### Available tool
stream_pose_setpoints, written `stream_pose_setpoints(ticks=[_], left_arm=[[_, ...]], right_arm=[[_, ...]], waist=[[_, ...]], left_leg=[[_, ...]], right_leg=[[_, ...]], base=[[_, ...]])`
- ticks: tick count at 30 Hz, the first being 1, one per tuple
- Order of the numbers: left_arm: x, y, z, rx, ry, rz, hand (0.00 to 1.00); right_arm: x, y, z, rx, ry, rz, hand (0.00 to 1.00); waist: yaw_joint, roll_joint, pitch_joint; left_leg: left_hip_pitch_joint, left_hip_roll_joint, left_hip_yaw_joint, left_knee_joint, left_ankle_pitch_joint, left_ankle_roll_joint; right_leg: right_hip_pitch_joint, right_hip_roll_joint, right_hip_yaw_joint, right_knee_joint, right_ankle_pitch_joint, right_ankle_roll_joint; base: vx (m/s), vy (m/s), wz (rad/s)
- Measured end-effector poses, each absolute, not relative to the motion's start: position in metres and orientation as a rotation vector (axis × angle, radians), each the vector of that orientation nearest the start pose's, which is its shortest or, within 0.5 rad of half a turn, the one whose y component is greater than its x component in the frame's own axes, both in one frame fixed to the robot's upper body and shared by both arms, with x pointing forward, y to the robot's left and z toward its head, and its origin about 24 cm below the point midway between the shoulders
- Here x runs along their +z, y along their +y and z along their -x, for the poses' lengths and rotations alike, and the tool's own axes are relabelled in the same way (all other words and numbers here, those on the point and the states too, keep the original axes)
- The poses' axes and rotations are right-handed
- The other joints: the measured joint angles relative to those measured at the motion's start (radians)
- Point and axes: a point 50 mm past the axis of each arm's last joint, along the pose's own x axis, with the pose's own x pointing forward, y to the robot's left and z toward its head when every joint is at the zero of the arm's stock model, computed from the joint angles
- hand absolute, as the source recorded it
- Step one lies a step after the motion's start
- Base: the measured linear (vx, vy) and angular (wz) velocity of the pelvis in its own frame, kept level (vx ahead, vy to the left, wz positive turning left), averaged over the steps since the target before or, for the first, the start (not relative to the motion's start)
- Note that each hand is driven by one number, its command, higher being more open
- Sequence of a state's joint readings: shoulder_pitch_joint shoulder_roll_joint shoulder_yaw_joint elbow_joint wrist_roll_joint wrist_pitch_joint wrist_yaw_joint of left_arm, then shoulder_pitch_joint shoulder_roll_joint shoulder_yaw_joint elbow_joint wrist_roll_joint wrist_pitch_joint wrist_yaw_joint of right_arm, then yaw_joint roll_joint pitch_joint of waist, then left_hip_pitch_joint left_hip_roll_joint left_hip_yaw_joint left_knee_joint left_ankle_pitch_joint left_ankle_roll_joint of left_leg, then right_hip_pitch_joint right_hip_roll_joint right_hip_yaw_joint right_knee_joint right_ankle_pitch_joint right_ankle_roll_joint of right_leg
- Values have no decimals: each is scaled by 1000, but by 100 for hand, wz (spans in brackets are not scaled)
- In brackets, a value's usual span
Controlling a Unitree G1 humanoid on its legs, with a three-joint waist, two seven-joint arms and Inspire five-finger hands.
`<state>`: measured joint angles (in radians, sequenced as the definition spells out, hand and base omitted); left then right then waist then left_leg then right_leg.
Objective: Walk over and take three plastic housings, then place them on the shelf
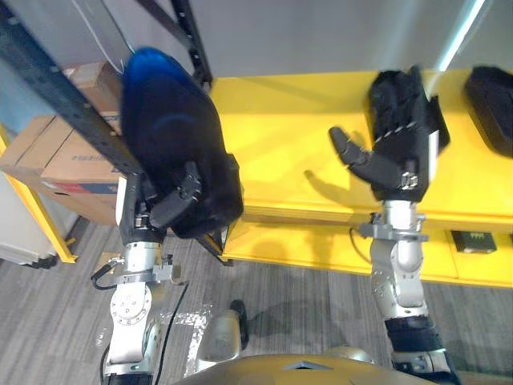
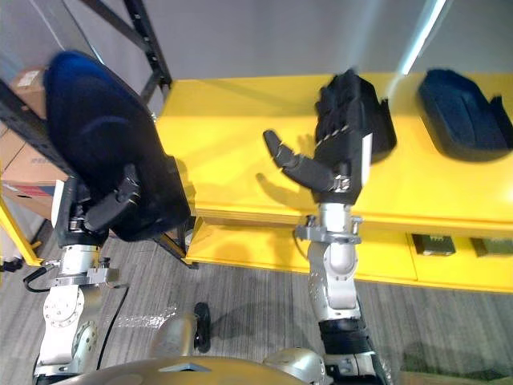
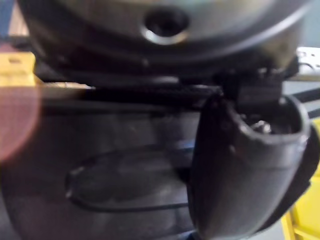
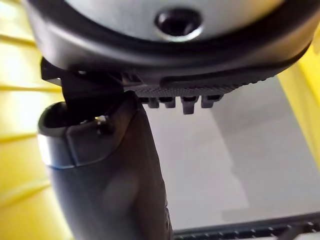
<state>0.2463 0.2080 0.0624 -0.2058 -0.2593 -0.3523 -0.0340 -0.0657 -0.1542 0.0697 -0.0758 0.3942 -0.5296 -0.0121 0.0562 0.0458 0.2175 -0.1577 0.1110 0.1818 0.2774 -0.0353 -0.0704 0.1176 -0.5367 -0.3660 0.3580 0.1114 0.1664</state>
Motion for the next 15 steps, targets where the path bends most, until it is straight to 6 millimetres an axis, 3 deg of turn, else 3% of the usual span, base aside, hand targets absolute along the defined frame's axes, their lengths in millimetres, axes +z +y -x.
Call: stream_pose_setpoints(ticks=[1, 2, 3, 5, 8, 15], left_arm=[[77, 210, -200, 35, -307, -5, 0], [77, 210, -200, 18, -302, -8, 0], [78, 209, -202, 0, -307, -9, 0], [81, 203, -206, -38, -315, 6, 0], [83, 190, -210, -96, -288, 25, 0], [104, 159, -223, -282, -368, 88, 0]], right_arm=[[123, -161, -246, 54, -654, -245, 100], [125, -161, -245, 65, -666, -217, 100], [129, -160, -244, 72, -686, -201, 100], [141, -160, -239, 74, -739, -209, 100], [147, -163, -238, 78, -763, -192, 100], [155, -182, -242, 49, -754, -106, 100]], waist=[[-12, -1, 0], [-26, 1, 1], [-39, 2, -1], [-44, -8, -12], [-59, 31, -25], [-85, 26, -23]], left_leg=[[52, -9, -11, -102, 43, 35], [77, -16, -24, -150, 64, 47], [91, -28, -34, -188, 82, 54], [95, -52, -38, -239, 108, 50], [95, -57, -36, -318, 164, 48], [103, -65, -25, -360, 196, 50]], right_leg=[[-32, 86, 14, 49, -141, 11], [-38, 151, 30, 45, -208, 8], [-53, 219, 42, 29, -253, -4], [-83, 312, 39, -89, -277, -58], [-63, 347, 43, -207, -212, -49], [-65, 353, 47, -235, -197, -51]], base=[[55, 151, 27], [26, 135, 51], [-7, 109, 45], [0, 91, 33], [72, 69, 10], [37, 12, -2]])
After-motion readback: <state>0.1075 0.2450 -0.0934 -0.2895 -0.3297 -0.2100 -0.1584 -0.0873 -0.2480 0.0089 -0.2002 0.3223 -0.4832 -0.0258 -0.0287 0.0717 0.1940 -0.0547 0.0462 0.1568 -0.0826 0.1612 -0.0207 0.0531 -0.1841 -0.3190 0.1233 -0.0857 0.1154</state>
